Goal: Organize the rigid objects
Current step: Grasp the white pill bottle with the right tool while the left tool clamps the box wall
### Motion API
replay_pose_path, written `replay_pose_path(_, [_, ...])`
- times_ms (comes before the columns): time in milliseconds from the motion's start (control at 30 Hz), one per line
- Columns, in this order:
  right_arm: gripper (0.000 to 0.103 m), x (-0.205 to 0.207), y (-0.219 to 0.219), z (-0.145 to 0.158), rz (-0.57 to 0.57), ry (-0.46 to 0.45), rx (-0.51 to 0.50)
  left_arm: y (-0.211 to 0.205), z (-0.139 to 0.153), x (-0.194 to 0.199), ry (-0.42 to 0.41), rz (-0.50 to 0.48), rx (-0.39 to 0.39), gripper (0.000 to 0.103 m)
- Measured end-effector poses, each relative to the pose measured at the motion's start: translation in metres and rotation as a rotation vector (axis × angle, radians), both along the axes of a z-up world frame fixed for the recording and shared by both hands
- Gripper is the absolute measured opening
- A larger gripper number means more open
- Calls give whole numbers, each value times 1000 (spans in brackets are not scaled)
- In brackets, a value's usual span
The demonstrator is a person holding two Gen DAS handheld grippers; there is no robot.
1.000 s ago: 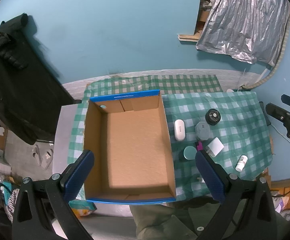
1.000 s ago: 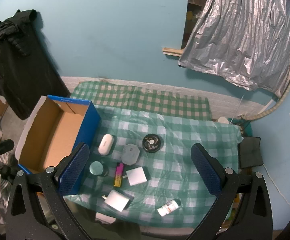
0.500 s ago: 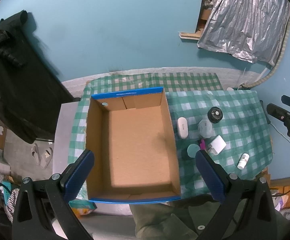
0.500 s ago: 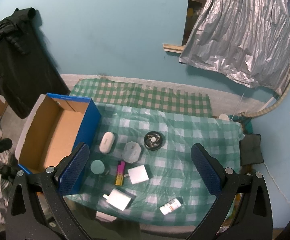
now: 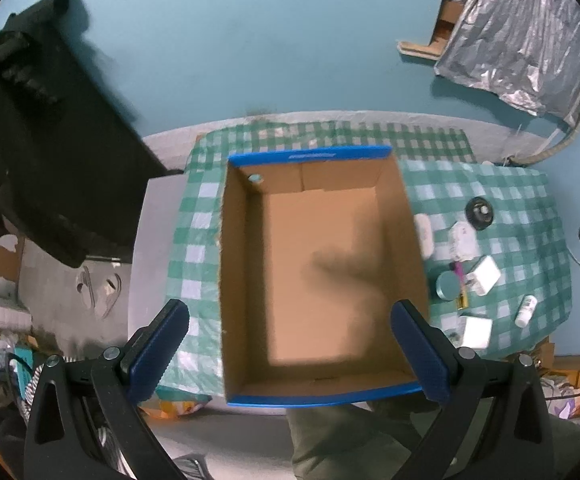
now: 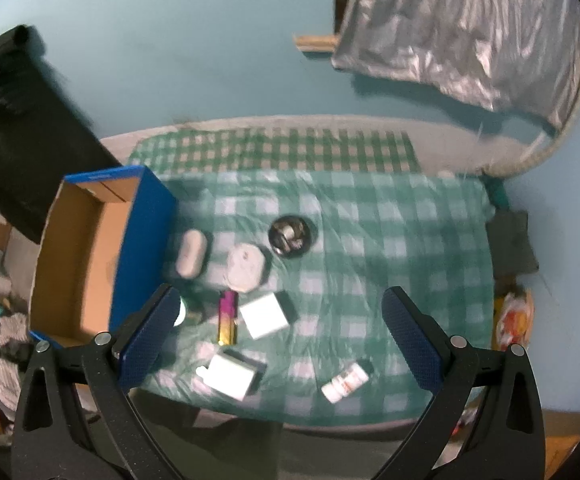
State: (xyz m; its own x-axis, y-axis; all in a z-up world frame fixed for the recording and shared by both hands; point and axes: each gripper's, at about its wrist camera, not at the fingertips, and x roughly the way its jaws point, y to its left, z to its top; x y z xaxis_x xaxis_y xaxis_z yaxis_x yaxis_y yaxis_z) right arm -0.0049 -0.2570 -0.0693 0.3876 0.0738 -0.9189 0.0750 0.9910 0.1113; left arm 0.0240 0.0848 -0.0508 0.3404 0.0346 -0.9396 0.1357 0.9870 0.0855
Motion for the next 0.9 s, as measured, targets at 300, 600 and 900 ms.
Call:
replay_pose_path(300, [97,-15,-38,-59,-155,147,63,33,-36,16,62,9,24,102])
replay_pose_path(600, [87,-31,-65,-119,-287,277,135,56,-82,25,150,47,-2,102])
replay_pose_path(900, [77,-44,-80,-175,-401,378,184,74,-115,22,201,71,-18,93])
